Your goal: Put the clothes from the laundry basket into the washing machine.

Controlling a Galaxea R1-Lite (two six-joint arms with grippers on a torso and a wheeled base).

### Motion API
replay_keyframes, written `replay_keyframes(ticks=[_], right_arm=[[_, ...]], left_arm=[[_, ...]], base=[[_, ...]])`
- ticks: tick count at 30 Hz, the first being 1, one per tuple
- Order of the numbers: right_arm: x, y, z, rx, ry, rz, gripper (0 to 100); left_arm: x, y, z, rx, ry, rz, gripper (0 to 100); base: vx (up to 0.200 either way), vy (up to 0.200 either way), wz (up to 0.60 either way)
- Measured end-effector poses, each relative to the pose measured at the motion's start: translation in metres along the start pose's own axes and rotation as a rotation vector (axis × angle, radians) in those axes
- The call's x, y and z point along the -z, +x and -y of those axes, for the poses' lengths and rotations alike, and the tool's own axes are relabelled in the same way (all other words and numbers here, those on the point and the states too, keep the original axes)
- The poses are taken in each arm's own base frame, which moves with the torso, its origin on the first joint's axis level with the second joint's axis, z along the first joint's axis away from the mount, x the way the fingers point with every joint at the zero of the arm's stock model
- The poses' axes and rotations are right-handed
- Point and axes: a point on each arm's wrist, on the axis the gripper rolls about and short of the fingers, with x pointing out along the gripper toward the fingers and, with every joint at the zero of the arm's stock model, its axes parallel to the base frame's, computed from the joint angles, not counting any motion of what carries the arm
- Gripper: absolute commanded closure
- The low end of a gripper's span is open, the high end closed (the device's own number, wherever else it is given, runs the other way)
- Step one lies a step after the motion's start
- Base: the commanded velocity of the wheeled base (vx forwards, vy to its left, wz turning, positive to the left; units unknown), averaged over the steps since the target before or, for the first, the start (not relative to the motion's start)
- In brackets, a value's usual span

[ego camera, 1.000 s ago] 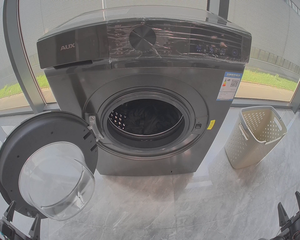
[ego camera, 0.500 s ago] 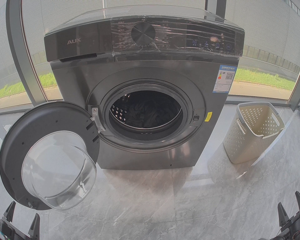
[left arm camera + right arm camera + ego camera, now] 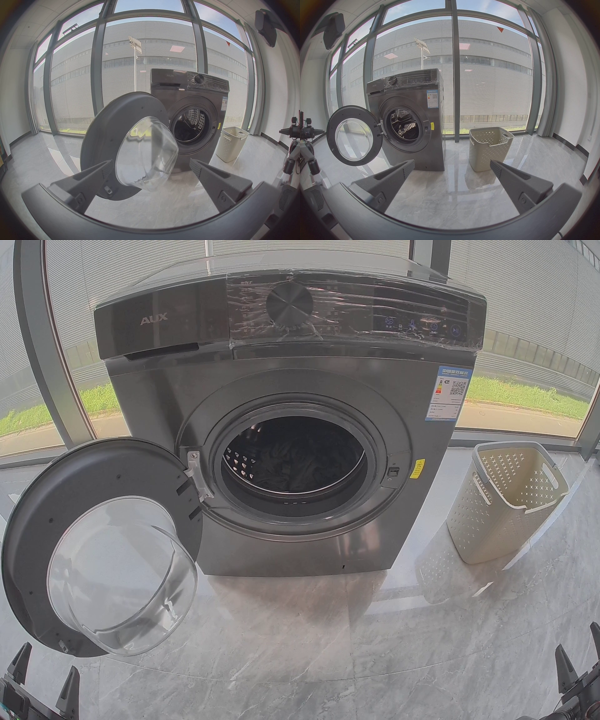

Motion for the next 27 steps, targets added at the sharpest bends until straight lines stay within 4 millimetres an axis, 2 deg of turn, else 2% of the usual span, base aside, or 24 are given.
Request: replay_keyframes(ticks=[10,14,23,27], right_arm=[[0.0,0.0,0.0,0.0,0.0,0.0,0],[-0.0001,0.0,0.0,0.0,0.0,0.0,0],[-0.0001,0.0001,0.0,-0.001,0.0,0.0,0],[-0.0001,0.0001,0.0,0.0,0.0,-0.001,0]], left_arm=[[-0.0001,0.0,0.0,0.0,0.002,0.0,0],[-0.0002,0.0,0.0,0.0,0.001,0.001,0],[-0.0003,0.0001,0.0,-0.002,0.007,0.0,0],[-0.0003,0.0001,0.0,-0.001,0.004,0.0,0]], base=[[0.0,0.2,0.0],[0.0,0.0,0.0],[-0.2,0.0,0.0],[0.0,0.0,0.0]])
